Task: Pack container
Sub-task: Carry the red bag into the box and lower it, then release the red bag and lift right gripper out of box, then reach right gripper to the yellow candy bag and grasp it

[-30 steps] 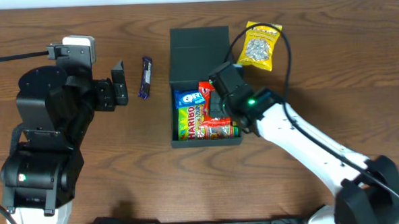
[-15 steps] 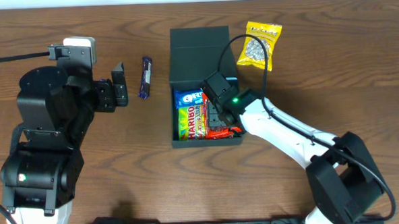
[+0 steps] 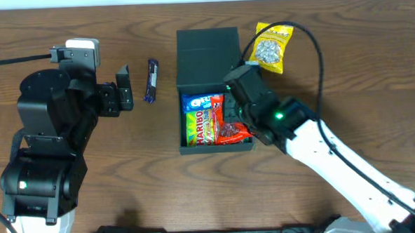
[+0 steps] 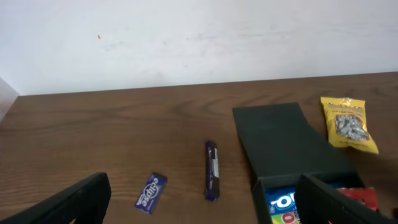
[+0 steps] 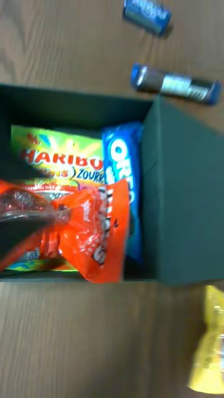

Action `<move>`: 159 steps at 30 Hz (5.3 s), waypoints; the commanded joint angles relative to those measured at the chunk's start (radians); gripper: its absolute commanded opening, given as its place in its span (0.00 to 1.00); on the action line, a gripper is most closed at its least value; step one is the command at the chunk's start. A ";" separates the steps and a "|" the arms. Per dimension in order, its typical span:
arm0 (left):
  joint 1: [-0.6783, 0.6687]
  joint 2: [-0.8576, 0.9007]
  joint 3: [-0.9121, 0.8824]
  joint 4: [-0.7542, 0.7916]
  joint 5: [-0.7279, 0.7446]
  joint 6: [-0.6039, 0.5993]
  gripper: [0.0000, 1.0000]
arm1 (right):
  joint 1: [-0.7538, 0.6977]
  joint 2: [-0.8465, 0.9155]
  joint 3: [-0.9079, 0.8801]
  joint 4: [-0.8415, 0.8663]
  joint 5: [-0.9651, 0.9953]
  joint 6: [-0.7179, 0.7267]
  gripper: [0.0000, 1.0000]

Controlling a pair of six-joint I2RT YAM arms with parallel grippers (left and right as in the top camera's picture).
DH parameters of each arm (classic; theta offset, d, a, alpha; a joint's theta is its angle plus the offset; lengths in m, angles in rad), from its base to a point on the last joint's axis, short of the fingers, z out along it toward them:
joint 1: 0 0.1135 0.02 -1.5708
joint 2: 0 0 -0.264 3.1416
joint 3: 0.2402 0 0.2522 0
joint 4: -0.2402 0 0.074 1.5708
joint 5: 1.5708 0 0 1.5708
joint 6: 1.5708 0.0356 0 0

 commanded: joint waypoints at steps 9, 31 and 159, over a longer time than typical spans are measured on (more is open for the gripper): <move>0.003 -0.011 0.010 0.000 -0.011 0.001 0.95 | 0.004 0.205 0.002 -0.002 -0.020 -0.058 0.01; 0.003 -0.011 0.010 -0.008 -0.011 0.001 0.95 | -0.007 0.217 0.048 0.006 -0.011 -0.079 0.01; 0.003 -0.013 0.010 -0.002 -0.055 0.020 0.95 | -0.467 0.645 0.421 0.307 -0.084 -0.317 0.06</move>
